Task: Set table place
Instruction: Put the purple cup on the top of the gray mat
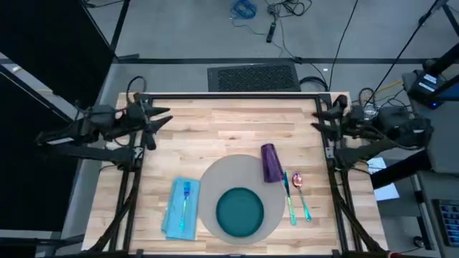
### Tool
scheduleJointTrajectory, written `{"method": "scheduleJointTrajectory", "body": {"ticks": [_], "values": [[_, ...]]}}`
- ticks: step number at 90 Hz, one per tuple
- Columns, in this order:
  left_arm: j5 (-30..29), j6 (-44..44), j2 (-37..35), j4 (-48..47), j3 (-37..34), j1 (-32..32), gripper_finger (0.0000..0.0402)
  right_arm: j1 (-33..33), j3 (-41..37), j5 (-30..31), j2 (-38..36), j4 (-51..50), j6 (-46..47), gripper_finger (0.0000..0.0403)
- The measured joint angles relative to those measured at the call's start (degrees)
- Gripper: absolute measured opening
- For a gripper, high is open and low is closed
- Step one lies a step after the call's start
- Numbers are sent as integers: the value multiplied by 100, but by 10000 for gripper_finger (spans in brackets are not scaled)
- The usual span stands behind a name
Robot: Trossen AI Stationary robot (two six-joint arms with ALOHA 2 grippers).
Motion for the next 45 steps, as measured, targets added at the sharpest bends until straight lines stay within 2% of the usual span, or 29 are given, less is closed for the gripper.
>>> {"method": "scheduleJointTrajectory", "body": {"ticks": [6,18,45], "values": [[-214,-100,187,-335,88,-5,116,-4,207,189,427,-680,319,139],[-627,-383,387,-963,107,-5,116,52,242,138,1267,-1459,1103,137],[-806,-739,467,-1430,109,-5,116,884,240,175,3155,-2125,2835,137]]}}
